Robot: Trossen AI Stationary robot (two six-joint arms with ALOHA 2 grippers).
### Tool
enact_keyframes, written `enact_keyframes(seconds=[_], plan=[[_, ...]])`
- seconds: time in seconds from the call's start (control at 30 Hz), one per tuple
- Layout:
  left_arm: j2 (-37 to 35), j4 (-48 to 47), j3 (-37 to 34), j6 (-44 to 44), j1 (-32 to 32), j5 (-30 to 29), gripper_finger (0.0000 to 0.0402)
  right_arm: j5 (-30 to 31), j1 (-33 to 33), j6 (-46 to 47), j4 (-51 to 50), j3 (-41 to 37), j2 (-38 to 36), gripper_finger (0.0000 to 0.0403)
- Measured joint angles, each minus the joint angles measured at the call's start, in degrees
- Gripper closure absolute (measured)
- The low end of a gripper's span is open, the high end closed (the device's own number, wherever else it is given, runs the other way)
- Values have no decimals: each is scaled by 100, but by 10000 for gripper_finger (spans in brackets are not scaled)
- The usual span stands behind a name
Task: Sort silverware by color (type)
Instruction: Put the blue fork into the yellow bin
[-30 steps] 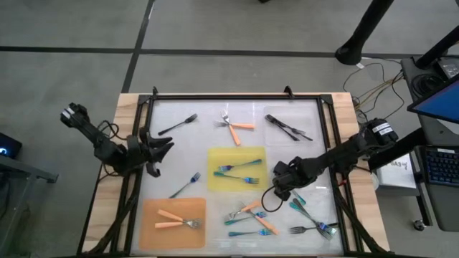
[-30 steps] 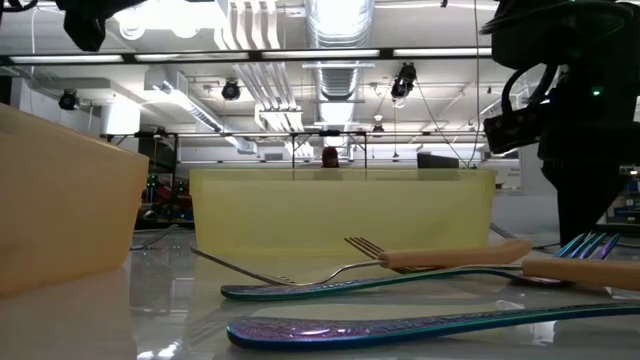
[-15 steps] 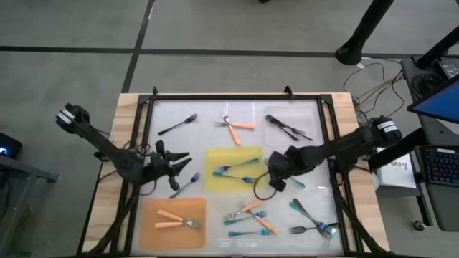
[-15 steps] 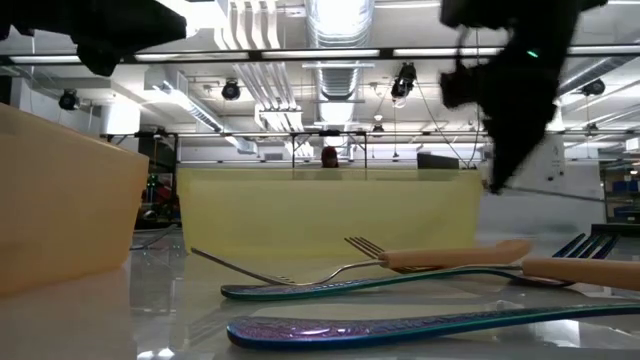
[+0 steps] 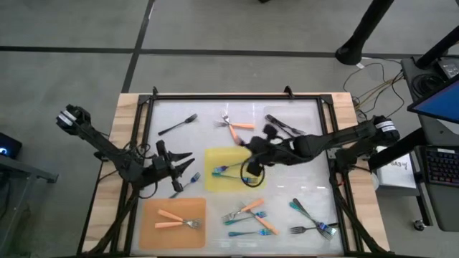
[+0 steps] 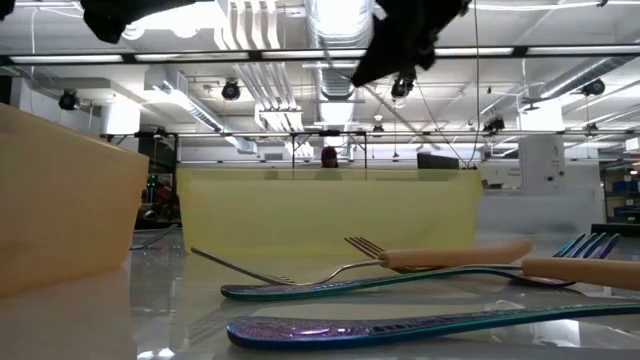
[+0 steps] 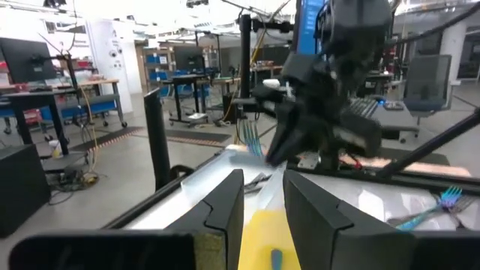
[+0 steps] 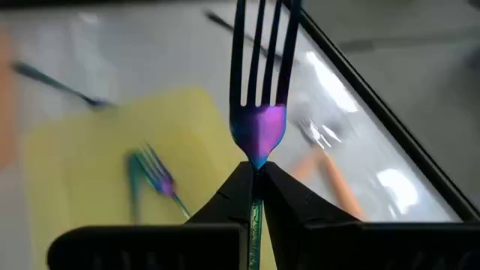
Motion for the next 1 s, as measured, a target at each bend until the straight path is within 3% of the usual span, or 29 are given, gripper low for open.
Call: enact_keyframes(seconds=[0.13, 0.33, 0.43, 0.53, 0.7, 0.83, 0.9, 1.0], plan=[[-4, -68, 197, 156, -7, -114, 324, -323, 10, -425, 1050, -214, 479, 390], [-9, -139, 544, 318, -7, -793, 324, -312, 1, -454, 1100, -240, 1176, 390], [-17, -811, 659, -263, -24, -1160, 324, -321, 7, -309, 1093, -240, 1317, 389], [-130, -2273, 766, -1720, -185, -1153, 324, -361, 7, -257, 1066, -240, 1278, 373], [-284, -5485, 1133, -5086, -280, -61, 324, -359, 7, -302, 1069, -240, 1005, 339], [-155, -7768, 1486, -7286, -225, 809, 324, -362, 7, -347, 1009, -240, 742, 320], [-40, -8591, 1634, -8114, -221, 1300, 324, -362, 7, -280, 842, -240, 605, 316], [123, -9111, 1730, -8727, -221, 2107, 324, -359, 7, -106, 368, -240, 354, 316]])
